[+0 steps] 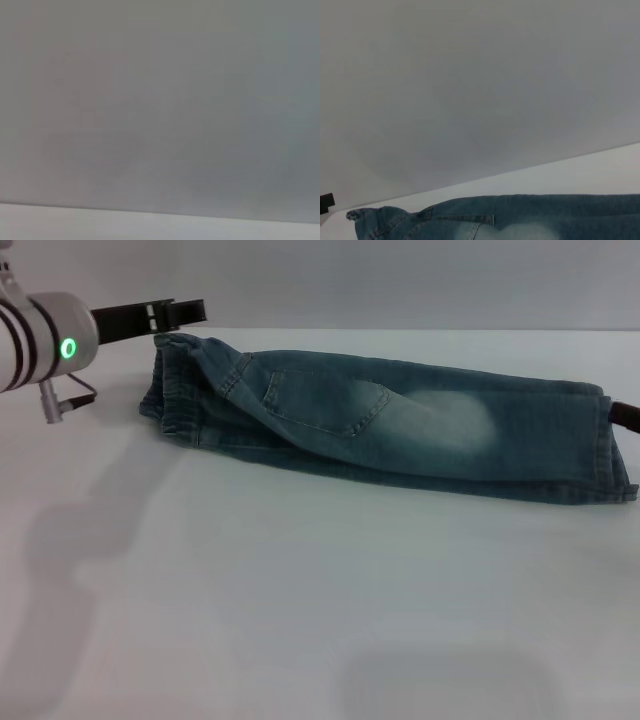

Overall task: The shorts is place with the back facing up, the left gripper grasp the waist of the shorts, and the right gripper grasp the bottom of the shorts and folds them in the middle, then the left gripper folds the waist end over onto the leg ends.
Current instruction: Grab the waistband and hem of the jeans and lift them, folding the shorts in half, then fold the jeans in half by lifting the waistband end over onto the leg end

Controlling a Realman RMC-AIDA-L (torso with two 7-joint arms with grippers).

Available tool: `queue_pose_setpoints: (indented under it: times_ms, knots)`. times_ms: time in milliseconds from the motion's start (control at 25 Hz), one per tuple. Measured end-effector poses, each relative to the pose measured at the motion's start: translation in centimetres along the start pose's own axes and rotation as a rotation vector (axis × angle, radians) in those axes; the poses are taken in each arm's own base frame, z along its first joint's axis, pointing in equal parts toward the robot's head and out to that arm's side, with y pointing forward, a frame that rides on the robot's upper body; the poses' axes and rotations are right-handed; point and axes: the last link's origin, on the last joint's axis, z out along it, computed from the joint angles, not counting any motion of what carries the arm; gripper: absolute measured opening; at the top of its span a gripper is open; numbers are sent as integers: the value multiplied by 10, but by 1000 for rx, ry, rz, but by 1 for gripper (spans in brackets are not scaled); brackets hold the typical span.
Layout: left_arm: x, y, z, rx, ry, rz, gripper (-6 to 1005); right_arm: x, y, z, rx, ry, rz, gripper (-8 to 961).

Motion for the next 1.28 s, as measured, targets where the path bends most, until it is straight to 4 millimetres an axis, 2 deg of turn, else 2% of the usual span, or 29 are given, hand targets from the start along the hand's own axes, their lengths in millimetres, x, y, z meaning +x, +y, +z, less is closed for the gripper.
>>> queue_pose_setpoints:
  times_ms: [160,320,600,960,1280]
  knots:
    - [-2,-5,-3,12,-16,11,852,2,0,2,-6,5,3,0]
    - [-7,-19,-6,46,-78,-11,850,4,1,4,-11,10,6,0]
    - [-20,-33,-2,90,-141,-6,847,6,4,8,-25,27,1,0]
    - [-34,-36,8,101,-195,69,849,8,5,9,-35,33,7,0]
    - [-37,-34,14,98,-194,97,851,12,7,5,-62,27,33,0]
